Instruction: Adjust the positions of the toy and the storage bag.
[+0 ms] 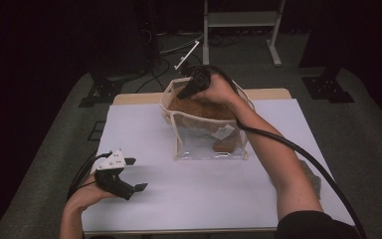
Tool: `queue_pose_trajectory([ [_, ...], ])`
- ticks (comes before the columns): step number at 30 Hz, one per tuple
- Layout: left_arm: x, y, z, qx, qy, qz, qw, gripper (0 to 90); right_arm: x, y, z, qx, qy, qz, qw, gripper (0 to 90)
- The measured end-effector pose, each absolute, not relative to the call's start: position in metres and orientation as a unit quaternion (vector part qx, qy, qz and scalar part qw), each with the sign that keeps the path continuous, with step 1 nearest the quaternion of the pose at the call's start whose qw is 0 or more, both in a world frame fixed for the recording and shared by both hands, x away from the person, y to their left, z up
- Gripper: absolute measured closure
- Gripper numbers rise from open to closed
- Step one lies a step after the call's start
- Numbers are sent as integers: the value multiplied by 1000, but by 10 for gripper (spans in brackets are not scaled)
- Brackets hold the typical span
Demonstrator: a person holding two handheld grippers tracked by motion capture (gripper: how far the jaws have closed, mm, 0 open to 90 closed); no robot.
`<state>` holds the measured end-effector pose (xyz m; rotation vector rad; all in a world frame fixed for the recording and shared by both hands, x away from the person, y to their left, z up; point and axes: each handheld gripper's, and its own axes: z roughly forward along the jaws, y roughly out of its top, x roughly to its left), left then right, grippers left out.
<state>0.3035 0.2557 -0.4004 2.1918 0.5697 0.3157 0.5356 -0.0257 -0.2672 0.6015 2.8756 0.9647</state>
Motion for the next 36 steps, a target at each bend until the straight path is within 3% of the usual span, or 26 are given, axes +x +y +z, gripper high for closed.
queue_pose_trajectory([
  [13, 303, 255, -399, 874, 225, 126, 412, 31, 532, -28, -277, 193, 936, 293, 8, 870],
  [27, 303, 254, -399, 873, 223, 128, 414, 31, 514, -80, -245, 200, 904, 377, 9, 584],
  [36, 304, 254, -402, 873, 225, 125, 414, 31, 501, -129, -239, 216, 889, 404, 20, 511],
])
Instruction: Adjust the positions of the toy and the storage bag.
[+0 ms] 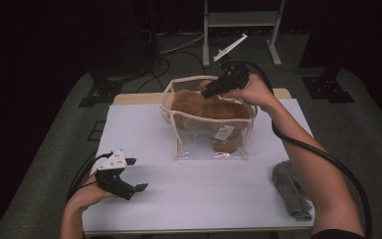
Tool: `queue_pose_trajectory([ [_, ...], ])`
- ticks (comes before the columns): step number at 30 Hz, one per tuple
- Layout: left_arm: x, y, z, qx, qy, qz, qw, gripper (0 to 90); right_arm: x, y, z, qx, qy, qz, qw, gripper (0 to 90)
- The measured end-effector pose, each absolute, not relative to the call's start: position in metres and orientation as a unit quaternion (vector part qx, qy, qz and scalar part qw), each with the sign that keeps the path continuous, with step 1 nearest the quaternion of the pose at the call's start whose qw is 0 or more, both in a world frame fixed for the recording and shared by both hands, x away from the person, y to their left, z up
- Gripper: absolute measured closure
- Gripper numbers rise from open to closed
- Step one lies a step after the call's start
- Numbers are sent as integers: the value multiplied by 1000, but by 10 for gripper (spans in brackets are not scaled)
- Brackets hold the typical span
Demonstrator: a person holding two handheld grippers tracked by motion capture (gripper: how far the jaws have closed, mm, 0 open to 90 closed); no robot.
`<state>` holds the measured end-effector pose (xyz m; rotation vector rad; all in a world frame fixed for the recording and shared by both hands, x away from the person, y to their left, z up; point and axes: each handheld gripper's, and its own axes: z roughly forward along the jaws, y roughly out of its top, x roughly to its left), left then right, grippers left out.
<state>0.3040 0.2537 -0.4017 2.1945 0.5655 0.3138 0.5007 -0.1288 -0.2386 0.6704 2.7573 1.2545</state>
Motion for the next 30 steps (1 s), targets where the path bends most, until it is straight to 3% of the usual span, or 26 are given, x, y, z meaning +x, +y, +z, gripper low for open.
queue_pose_trajectory([
  [30, 305, 257, -405, 870, 231, 124, 417, 31, 457, -208, -234, 246, 872, 423, 33, 421],
])
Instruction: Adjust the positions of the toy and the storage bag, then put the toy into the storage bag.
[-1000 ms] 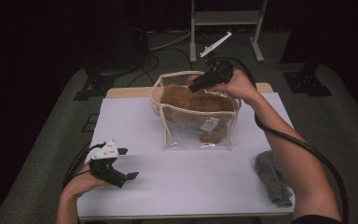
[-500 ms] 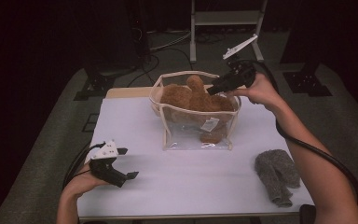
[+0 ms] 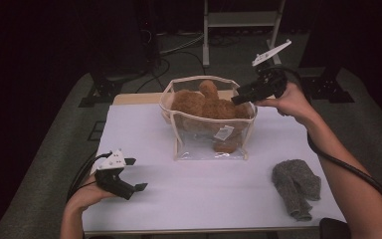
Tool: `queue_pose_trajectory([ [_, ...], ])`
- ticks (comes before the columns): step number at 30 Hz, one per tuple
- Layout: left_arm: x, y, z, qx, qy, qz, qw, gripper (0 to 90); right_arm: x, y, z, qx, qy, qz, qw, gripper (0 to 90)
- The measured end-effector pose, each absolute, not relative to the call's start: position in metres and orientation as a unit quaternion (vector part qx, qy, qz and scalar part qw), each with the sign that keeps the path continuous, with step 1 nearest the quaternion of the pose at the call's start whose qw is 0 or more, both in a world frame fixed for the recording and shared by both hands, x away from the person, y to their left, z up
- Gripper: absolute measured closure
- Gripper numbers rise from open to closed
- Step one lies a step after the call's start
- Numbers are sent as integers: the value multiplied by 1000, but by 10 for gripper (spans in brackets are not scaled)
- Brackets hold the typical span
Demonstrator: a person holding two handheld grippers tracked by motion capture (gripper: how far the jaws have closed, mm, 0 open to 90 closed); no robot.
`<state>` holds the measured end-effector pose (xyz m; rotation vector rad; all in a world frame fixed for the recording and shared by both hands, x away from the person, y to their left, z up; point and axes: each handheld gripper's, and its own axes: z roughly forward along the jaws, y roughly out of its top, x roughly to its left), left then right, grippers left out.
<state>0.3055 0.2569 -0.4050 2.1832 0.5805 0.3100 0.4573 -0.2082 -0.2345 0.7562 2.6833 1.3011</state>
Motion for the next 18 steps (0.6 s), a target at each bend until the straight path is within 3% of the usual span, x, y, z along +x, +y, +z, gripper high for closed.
queue_pose_trajectory([
  [18, 307, 256, -407, 873, 231, 120, 413, 31, 436, -249, -239, 260, 855, 447, 36, 411],
])
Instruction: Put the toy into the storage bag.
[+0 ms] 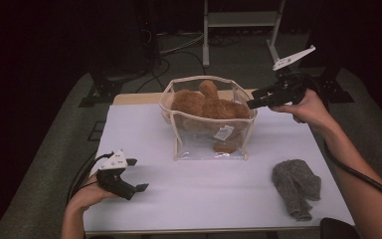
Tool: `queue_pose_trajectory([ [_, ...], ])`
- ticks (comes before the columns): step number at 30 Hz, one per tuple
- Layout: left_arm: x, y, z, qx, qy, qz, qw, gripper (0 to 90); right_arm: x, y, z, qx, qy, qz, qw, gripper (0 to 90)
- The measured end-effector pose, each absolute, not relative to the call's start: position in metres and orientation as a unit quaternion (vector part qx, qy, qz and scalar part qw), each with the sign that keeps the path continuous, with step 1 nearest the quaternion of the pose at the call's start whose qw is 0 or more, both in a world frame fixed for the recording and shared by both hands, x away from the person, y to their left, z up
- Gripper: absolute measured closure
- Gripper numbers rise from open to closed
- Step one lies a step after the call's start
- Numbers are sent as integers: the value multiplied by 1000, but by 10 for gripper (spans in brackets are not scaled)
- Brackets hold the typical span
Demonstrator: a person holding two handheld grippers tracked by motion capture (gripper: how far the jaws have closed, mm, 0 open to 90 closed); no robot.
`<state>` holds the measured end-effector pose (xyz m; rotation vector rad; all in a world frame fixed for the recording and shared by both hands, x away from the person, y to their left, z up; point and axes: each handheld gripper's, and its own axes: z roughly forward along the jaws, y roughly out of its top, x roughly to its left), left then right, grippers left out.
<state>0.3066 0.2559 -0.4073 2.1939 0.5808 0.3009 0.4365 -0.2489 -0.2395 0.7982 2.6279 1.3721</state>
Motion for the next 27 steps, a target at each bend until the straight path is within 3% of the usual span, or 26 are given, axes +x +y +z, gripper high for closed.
queue_pose_trajectory([
  [27, 306, 253, -408, 873, 234, 119, 412, 31, 410, -311, -283, 317, 832, 454, 23, 394],
])
